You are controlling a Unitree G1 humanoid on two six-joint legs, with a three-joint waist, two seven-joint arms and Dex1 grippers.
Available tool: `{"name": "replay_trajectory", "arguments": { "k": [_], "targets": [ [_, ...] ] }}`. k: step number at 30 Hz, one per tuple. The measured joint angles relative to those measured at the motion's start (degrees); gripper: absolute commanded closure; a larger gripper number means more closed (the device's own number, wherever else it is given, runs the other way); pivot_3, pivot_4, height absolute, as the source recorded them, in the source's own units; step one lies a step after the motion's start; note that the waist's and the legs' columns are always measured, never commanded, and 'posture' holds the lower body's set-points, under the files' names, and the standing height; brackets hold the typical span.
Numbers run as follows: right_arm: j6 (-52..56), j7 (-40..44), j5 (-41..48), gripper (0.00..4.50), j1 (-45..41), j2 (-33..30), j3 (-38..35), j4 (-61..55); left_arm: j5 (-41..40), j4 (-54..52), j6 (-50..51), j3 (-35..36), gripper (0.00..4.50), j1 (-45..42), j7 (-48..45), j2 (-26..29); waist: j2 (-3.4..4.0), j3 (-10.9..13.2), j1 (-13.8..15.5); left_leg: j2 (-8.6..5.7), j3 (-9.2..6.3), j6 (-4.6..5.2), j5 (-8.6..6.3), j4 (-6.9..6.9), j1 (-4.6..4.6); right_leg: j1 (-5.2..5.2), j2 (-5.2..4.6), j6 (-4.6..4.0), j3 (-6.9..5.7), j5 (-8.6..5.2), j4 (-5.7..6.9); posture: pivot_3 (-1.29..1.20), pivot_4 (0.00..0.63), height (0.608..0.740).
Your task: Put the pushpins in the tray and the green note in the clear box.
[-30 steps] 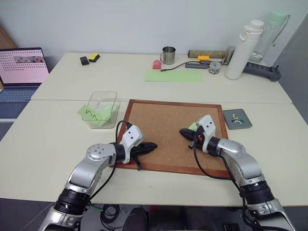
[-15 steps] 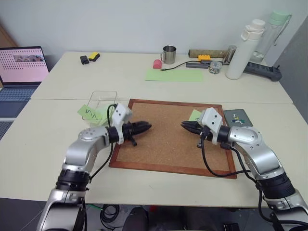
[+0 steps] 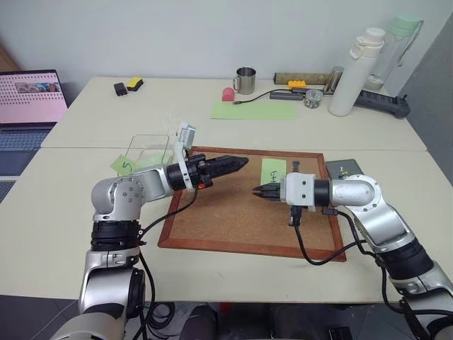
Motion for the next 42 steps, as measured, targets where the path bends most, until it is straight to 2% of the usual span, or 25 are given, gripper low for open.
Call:
{"name": "replay_trajectory", "arguments": {
  "k": [11, 12, 13, 18, 21, 28, 36, 42],
  "targets": [
    [-0.24, 0.93, -1.48, 4.50, -5.01, 5.22, 3.13, 0.13, 0.67, -0.54, -1.86, -3.09, 1.52, 0.15, 0.12, -3.09, 0.00, 0.00, 0.04, -0.01, -0.01, -0.06, 0.03, 0.01, 0.00, 0.00, -0.02, 0.00, 0.00, 0.00, 0.00, 0.00, 0.150, 0.740],
    [-0.23, 0.98, -1.51, 4.50, -5.39, 5.57, 3.35, 0.13, 0.90, -0.48, -2.71, -3.49, 1.87, 0.15, 0.06, -3.24, 0.00, 0.00, 0.04, -0.01, -0.01, -0.06, 0.03, 0.01, 0.00, 0.00, -0.02, 0.00, 0.00, 0.00, 0.00, 0.00, 0.150, 0.740],
    [-0.23, 0.98, -1.51, 4.50, -5.63, 5.62, 3.38, 0.13, 1.38, -0.43, -3.54, -3.57, 1.91, 0.15, 0.05, -3.27, 0.00, 0.00, 0.05, -0.01, -0.01, -0.06, 0.03, 0.01, 0.00, 0.00, -0.02, 0.00, 0.00, 0.00, 0.00, 0.00, 0.150, 0.740],
    [-0.41, 1.02, -1.58, 4.50, -5.75, 5.59, 3.38, 0.76, 2.00, 0.53, -5.22, -3.58, 2.74, 0.56, -0.48, -3.26, 0.00, 0.00, 0.04, -0.01, 0.00, -0.06, 0.03, 0.01, -0.01, 0.00, -0.03, 0.00, 0.00, 0.00, -0.01, 0.00, 0.150, 0.740],
    [-0.81, 1.06, -1.72, 4.50, -5.75, 5.45, 3.37, 1.61, 2.02, 0.52, -5.44, -3.95, 3.41, 1.07, -1.35, -2.90, 0.00, 0.00, 0.04, -0.01, 0.00, -0.06, 0.03, 0.01, -0.01, 0.00, -0.03, 0.00, 0.01, 0.00, -0.01, 0.00, 0.150, 0.740],
    [-1.39, 0.99, -2.13, 4.50, -5.74, 5.24, 3.37, 1.67, 2.45, 0.52, -6.38, -4.47, 4.49, 2.12, -2.93, -2.30, 0.00, 0.00, 0.02, -0.01, 0.00, -0.06, 0.03, 0.01, -0.01, 0.00, -0.03, 0.00, 0.00, 0.00, 0.00, 0.00, 0.150, 0.740],
    [-1.20, 0.34, -3.83, 4.50, -4.92, 5.67, 3.57, 1.01, 4.11, 0.52, -9.69, -6.03, 4.49, 2.87, -5.41, -1.11, 0.00, 0.00, 0.03, -0.01, -0.01, -0.06, 0.03, 0.00, -0.01, 0.00, -0.02, 0.00, 0.00, 0.00, -0.01, 0.00, 0.150, 0.740],
    [0.82, -1.99, -4.50, 4.50, -4.10, 6.09, 3.33, -0.73, 10.31, 2.18, -15.20, -9.67, 4.49, 3.02, -6.46, 0.54, 0.00, 0.00, 0.07, -0.04, -0.01, -0.05, 0.03, 0.01, -0.01, 0.00, -0.03, 0.00, 0.01, 0.00, -0.01, 0.00, 0.150, 0.740]
  ]
}}
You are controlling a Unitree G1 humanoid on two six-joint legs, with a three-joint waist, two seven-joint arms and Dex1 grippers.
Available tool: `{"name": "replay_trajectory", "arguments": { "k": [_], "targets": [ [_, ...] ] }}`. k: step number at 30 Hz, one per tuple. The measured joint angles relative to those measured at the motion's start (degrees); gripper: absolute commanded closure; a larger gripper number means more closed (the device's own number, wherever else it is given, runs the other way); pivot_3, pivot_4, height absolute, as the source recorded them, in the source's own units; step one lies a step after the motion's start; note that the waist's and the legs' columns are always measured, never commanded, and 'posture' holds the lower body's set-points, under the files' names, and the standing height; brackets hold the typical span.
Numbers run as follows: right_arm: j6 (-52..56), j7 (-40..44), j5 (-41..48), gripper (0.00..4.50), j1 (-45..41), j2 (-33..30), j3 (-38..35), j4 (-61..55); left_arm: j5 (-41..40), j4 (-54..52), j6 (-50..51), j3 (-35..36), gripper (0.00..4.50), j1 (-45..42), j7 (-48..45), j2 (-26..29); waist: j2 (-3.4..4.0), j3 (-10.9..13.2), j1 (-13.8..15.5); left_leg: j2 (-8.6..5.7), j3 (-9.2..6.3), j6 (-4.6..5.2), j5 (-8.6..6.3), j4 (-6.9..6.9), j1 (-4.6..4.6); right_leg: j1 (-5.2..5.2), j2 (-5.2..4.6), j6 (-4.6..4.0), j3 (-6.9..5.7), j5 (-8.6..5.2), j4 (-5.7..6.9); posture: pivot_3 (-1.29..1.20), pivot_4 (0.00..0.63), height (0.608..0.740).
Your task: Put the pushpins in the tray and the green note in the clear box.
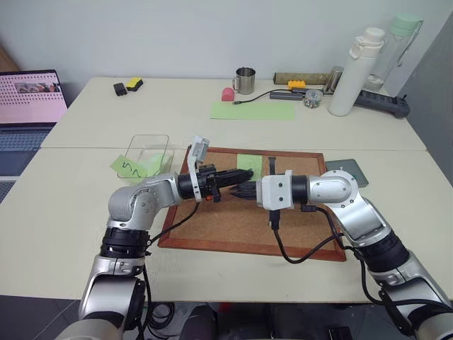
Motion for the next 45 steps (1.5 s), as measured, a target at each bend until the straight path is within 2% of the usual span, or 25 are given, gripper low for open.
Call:
{"name": "replay_trajectory", "arguments": {
  "k": [5, 9, 16, 18, 22, 28, 32, 38, 45],
  "targets": [
    [2.62, -2.75, -0.45, 4.50, 1.20, 0.07, -0.81, -0.50, 7.27, 2.03, -8.80, -4.53, 4.49, -1.11, -1.15, 0.55, 0.00, 0.00, 0.12, 0.00, 0.01, 0.00, 0.00, -0.02, -0.01, -0.01, 0.00, 0.00, 0.00, 0.00, -0.02, 0.00, 0.150, 0.740],
    [5.46, -7.19, 1.07, 4.50, 2.67, 0.81, -6.92, -4.75, 14.14, 6.63, -16.16, -6.76, 4.49, -1.78, -0.09, 0.24, 0.00, 0.00, 0.19, 0.00, 0.01, 0.02, -0.01, -0.03, -0.01, -0.02, 0.00, 0.00, 0.01, 0.00, 0.00, 0.00, 0.150, 0.740],
    [14.68, -12.59, 6.60, 4.50, 10.02, 2.27, -14.17, -12.62, 14.36, 6.87, -17.61, -4.87, 4.49, -4.24, 1.61, -2.01, -0.01, 0.01, 0.89, 0.00, 0.01, 0.12, -0.06, -0.01, -0.06, -0.02, 0.00, 0.00, 0.00, 0.00, -0.02, 0.00, 0.150, 0.740],
    [18.56, -15.97, 8.05, 4.50, 11.70, 2.92, -17.87, -13.31, 13.75, 5.05, -17.28, -4.85, 4.49, -4.24, 1.50, -2.58, -0.01, 0.01, 0.94, -0.01, 0.00, 0.12, -0.07, 0.00, -0.06, -0.02, -0.01, 0.00, 0.00, 0.00, 0.03, 0.00, 0.150, 0.740],
    [27.27, -25.61, 11.69, 4.50, 16.81, 6.44, -30.49, -13.20, 13.00, -0.87, -18.28, -5.15, 4.49, -4.53, 0.72, -2.87, -0.02, 0.00, 1.16, -0.01, -0.05, 0.10, -0.06, -0.03, -0.05, 0.03, 0.00, 0.00, -0.05, 0.00, 0.01, 0.00, 0.150, 0.740],
    [33.45, -35.02, 15.84, 4.50, 20.12, 8.27, -43.56, -8.84, 21.83, -5.02, -31.73, -11.27, 4.49, -2.94, -0.69, -2.37, 0.01, 0.01, 0.87, -0.01, 0.22, 0.15, -0.08, -0.12, 0.06, -0.01, 0.00, 0.00, 0.18, 0.00, 0.01, 0.00, 0.150, 0.740],
    [34.23, -36.49, 17.57, 4.50, 19.69, 8.16, -46.09, -1.60, 23.90, -5.61, -34.72, -13.04, 4.49, -1.71, -0.38, -3.45, 0.01, 0.01, 0.76, 0.00, 0.25, 0.25, -0.13, -0.12, 0.10, -0.01, 0.02, 0.00, 0.21, 0.00, 0.05, 0.00, 0.150, 0.740],
    [30.46, -34.44, 18.72, 3.13, 12.32, 3.63, -46.22, 15.67, 25.94, -5.49, -37.18, -14.17, 4.50, -0.79, -0.60, -3.35, 0.07, 0.03, 0.56, 0.00, 0.29, 0.26, -0.14, -0.12, 0.07, -0.01, 0.02, 0.01, 0.21, 0.01, -0.01, 0.00, 0.150, 0.740],
    [28.08, -31.99, 18.92, 1.69, 10.02, 2.71, -45.09, 23.13, 26.28, -5.86, -37.51, -14.11, 4.50, 0.95, -0.16, -2.69, 0.09, 0.03, 0.49, 0.01, 0.36, 0.26, -0.13, -0.11, 0.06, -0.02, 0.01, 0.01, 0.26, 0.01, 0.00, 0.00, 0.150, 0.740]
  ]
}}
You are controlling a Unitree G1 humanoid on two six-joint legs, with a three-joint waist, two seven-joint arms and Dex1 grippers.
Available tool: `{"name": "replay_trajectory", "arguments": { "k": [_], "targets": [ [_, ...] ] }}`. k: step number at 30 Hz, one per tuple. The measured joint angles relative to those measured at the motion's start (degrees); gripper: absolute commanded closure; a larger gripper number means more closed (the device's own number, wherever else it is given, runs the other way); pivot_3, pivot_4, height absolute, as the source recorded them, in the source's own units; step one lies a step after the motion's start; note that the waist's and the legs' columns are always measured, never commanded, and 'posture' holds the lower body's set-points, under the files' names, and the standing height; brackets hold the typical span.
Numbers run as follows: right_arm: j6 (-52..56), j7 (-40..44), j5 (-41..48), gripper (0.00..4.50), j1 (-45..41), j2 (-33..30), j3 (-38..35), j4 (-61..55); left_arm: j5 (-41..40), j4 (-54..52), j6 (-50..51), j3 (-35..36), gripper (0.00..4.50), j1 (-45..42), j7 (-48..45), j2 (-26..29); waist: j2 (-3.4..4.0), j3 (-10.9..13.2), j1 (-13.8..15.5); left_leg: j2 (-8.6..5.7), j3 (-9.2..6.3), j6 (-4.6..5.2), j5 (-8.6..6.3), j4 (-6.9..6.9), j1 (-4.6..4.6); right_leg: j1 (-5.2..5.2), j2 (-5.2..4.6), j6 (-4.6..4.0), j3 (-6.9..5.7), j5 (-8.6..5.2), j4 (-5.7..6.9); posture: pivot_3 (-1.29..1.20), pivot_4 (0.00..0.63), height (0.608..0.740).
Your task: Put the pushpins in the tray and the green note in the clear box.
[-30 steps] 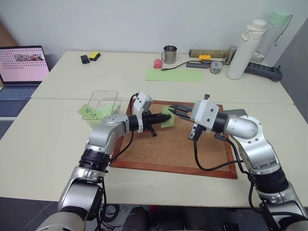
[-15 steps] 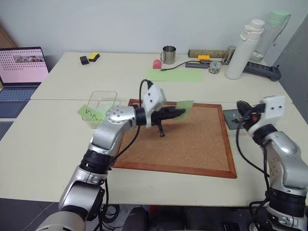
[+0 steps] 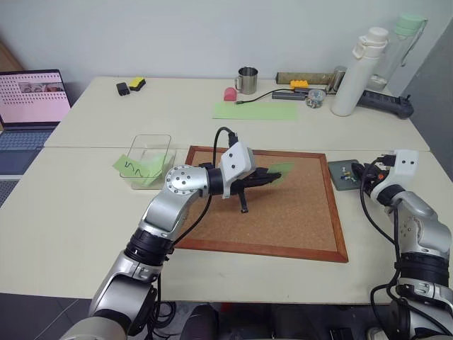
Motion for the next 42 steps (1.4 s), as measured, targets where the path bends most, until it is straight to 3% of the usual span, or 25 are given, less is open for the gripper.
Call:
{"name": "replay_trajectory", "arguments": {
  "k": [7, 28, 35, 39, 42],
  "targets": [
    [-0.43, 1.18, 2.07, 0.05, -0.46, -0.56, 0.11, 0.22, -0.02, -0.22, 1.35, 1.56, 4.50, 0.58, 1.88, 0.49, 0.00, 0.00, 0.09, 0.00, -0.03, 0.00, 0.00, 0.01, -0.01, 0.01, 0.00, 0.00, -0.04, 0.00, 0.02, 0.00, 0.150, 0.740],
    [-8.67, 2.49, -4.06, 0.05, -0.32, -3.52, 7.09, 6.09, -0.85, 0.36, 3.64, 3.71, 4.50, -0.92, 4.05, -0.02, 0.01, 0.01, 0.04, 0.00, -0.02, -0.03, 0.02, 0.02, 0.00, 0.00, 0.00, 0.00, -0.03, 0.00, 0.03, 0.00, 0.150, 0.740],
    [-7.91, 9.78, 2.06, 0.05, 2.65, -4.27, 7.75, -9.14, -4.18, 0.01, 10.01, 12.34, 4.50, -2.57, 9.49, 1.98, 0.00, 0.01, -0.13, 0.03, -0.08, -0.02, 0.01, 0.02, -0.02, 0.01, 0.02, 0.00, -0.09, 0.00, 0.01, 0.00, 0.150, 0.740],
    [3.70, 18.81, 14.51, 0.05, 6.53, -8.94, 9.67, -25.40, -3.49, -2.37, 14.92, 21.39, 4.50, -2.52, 17.30, 8.77, 0.07, 0.07, -0.45, 0.06, -0.19, -0.01, 0.00, -0.01, -0.03, -0.01, 0.04, 0.00, -0.14, 0.00, -0.01, 0.00, 0.150, 0.740],
    [10.66, 20.24, 22.27, 0.05, 6.07, -10.54, 10.03, -33.24, -1.95, -3.66, 17.86, 28.05, 4.50, -1.26, 23.62, 11.84, 0.06, 0.08, -0.54, 0.04, -0.31, 0.00, 0.00, 0.01, -0.02, 0.06, 0.02, 0.01, -0.22, 0.00, -0.03, 0.00, 0.150, 0.740]
  ]
}}
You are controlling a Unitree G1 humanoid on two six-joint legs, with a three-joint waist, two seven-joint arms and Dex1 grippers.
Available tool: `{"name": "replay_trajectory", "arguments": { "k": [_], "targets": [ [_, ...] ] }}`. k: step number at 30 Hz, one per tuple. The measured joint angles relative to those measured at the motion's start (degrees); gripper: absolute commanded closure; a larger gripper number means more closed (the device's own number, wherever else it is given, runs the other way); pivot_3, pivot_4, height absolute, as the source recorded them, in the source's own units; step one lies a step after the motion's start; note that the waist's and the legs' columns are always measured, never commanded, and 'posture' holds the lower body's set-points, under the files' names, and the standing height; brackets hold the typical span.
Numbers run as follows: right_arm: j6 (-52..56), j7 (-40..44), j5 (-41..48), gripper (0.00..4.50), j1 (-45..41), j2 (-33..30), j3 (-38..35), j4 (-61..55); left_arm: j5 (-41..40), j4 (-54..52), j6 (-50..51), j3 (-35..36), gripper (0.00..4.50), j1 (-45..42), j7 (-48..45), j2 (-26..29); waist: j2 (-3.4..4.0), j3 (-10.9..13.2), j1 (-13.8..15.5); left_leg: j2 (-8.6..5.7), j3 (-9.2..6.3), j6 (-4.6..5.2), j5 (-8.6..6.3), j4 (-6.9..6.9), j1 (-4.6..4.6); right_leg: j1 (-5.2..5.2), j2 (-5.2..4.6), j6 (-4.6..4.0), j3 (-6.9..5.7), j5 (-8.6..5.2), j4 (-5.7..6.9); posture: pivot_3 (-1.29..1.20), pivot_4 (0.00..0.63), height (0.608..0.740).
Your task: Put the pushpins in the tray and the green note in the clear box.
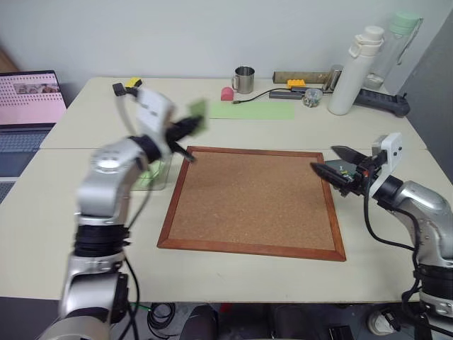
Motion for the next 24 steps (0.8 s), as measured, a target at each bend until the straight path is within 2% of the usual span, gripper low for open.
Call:
{"name": "replay_trajectory", "arguments": {
  "k": [4, 10, 12, 13, 15, 19, 23, 24],
  "targets": [
    [8.20, -1.19, 9.62, 0.05, -3.03, 0.18, 1.87, -6.70, 5.43, 2.65, 0.42, 2.27, 4.50, 4.70, 6.48, 4.16, -0.05, 0.03, 0.22, -0.04, -0.04, 0.00, 0.00, 0.01, -0.01, 0.00, -0.01, 0.00, -0.04, 0.00, 0.02, 0.00, 0.150, 0.740],
    [11.45, -4.42, 13.48, 0.05, -4.85, 0.45, 3.94, -9.37, 10.77, 5.82, -3.64, -2.67, 4.50, 9.22, 5.71, 7.13, -0.19, 0.11, 1.39, -0.06, -0.06, -0.01, 0.00, -0.01, -0.12, -0.05, -0.06, 0.00, -0.09, 0.00, -0.07, 0.00, 0.150, 0.740],
    [11.46, -5.47, 13.48, 0.00, -4.83, 0.43, 3.93, -9.68, 11.85, 7.23, -4.69, -4.32, 4.09, 9.62, 5.78, 6.94, -0.31, 0.18, 1.38, -0.05, -0.06, -0.01, 0.00, 0.00, -0.11, -0.06, -0.05, 0.00, -0.09, 0.00, -0.03, 0.00, 0.150, 0.740],
    [11.46, -5.72, 13.49, 0.00, -4.83, 0.44, 3.93, -9.84, 12.07, 7.80, -5.23, -4.78, 4.05, 9.62, 5.77, 6.81, -0.31, 0.18, 1.34, -0.05, -0.06, -0.01, 0.00, 0.00, -0.11, -0.06, -0.05, 0.00, -0.10, 0.00, -0.03, 0.00, 0.150, 0.740],
    [11.49, -6.39, 13.59, 0.00, -4.55, 0.42, 3.90, -9.99, 12.36, 8.98, -6.33, -5.59, 3.50, 9.17, 5.64, 6.55, -0.32, 0.18, 1.23, -0.03, -0.05, -0.01, 0.00, -0.01, -0.09, -0.06, -0.03, 0.00, -0.09, 0.00, -0.02, 0.00, 0.150, 0.740],
    [11.65, -7.26, 13.92, 0.00, -3.89, 0.33, 3.85, -10.07, 12.66, 9.33, -7.14, -6.59, 2.85, 9.11, 5.13, 6.54, -0.32, 0.19, 1.12, -0.03, -0.04, 0.00, 0.00, -0.02, -0.09, -0.07, -0.03, 0.00, -0.07, 0.00, -0.02, 0.00, 0.150, 0.740],
    [11.62, -7.75, 13.67, 0.00, -1.83, -0.69, 3.83, -10.84, 12.33, 8.25, -6.94, -6.67, 1.99, 10.48, 2.82, 6.95, -0.32, 0.19, 1.09, -0.02, -0.03, 0.00, 0.00, -0.02, -0.09, -0.07, -0.03, 0.00, -0.07, 0.00, -0.03, 0.00, 0.150, 0.740],
    [11.62, -7.85, 13.66, 0.00, -1.57, -0.72, 3.81, -10.84, 12.18, 8.16, -6.73, -6.67, 1.92, 10.86, 2.30, 7.08, -0.32, 0.19, 1.08, -0.03, -0.03, 0.00, 0.00, -0.02, -0.09, -0.08, -0.03, 0.00, -0.07, 0.00, -0.01, 0.00, 0.150, 0.740]
  ]
}}
